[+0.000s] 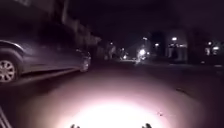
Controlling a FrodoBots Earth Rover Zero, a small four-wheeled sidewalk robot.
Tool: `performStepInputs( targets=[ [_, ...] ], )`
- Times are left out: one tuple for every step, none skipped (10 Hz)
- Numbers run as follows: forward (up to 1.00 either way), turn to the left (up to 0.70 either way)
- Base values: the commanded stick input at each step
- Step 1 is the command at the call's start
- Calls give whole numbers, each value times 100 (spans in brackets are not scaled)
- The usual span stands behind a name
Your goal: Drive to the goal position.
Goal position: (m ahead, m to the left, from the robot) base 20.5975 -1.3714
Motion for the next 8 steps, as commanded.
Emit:
performStepInputs(
  targets=[
    [70, 0],
    [70, 0],
    [70, 0],
    [70, 0],
    [70, 0],
    [70, 0],
    [70, 0],
    [70, 0]
  ],
)
